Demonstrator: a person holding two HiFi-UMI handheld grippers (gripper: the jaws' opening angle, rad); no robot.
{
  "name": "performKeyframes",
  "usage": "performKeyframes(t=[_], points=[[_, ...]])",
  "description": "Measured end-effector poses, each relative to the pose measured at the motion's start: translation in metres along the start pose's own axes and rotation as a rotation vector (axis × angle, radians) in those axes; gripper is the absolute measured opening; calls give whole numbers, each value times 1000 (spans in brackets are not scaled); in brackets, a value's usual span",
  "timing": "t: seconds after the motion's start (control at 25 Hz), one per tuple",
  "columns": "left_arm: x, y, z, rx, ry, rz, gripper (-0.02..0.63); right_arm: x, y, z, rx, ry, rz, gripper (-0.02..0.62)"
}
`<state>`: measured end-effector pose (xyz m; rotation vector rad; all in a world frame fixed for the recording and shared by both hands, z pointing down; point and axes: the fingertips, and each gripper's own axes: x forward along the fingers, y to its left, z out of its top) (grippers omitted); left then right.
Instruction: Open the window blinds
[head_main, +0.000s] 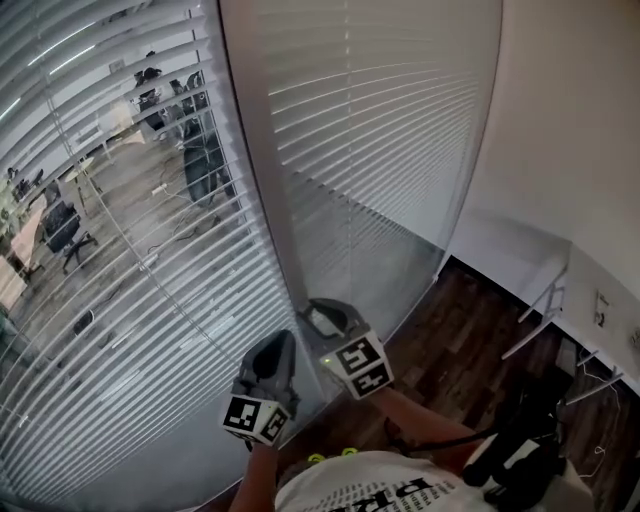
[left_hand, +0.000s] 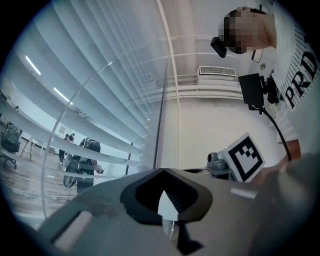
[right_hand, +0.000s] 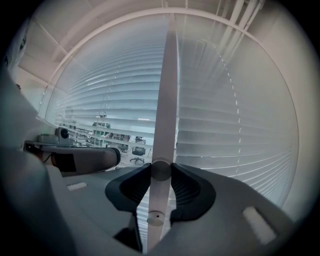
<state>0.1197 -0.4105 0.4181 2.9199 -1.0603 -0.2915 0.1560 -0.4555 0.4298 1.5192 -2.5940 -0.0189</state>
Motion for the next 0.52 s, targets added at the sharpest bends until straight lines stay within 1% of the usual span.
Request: performKeyframes(t=[0.12, 0.24, 0.52], points=[[-1, -2, -1, 1, 0, -5, -6, -3, 1, -2, -5, -4, -12, 127], [0, 0, 0, 0, 0, 1, -6, 0, 0, 0, -2, -3, -6, 127], [10, 0, 4, 5, 6, -10, -6, 0, -10, 5, 5, -3, -23, 127]])
